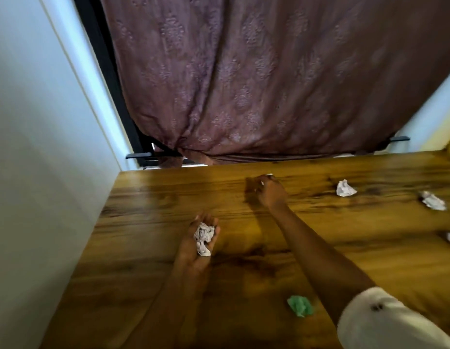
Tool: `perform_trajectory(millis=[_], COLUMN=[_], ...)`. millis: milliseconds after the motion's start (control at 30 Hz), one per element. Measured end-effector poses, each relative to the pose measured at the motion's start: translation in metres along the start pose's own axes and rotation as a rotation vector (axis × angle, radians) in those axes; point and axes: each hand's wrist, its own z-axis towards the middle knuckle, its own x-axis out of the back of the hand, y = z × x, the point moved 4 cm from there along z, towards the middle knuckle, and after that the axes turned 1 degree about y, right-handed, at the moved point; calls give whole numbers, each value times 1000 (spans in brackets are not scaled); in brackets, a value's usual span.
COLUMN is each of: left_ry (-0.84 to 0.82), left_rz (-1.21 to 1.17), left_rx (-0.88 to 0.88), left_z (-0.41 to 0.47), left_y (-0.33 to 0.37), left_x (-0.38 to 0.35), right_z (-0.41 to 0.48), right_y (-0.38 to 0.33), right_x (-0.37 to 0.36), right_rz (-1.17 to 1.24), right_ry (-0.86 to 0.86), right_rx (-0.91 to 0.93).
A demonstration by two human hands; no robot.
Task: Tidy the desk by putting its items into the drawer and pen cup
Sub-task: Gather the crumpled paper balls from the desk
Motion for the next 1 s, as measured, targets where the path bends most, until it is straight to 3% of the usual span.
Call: perform_trajectory(millis=[133, 233, 433, 600, 667, 767, 900, 1000], left_ry=[-66, -76, -25, 5, -37, -112, -71, -28], left_rz=[5, -21, -41, 9, -14, -109, -139, -149], left_rx=[-30, -44, -44, -121, -133, -128, -93, -96], left_z=[27, 40, 51, 32, 27, 19, 5, -3], left_y=[-26, -46, -82, -105, -111, -113, -120, -117], left_x=[-12, -19, -36, -50, -51, -51, -40, -29], right_z=[49, 68, 22, -67, -91, -115, -135, -148], right_y=[29, 41, 30, 19, 16, 16, 16, 17], right_x=[-3, -10, 36, 67, 65, 62, 58, 67], right_rz=[-205, -224, 253, 541, 509, 375, 166, 178], right_ry=[-160, -247, -80, -298, -356, -274, -140, -209], right_rx=[6, 70, 171, 153, 123, 167, 321, 363])
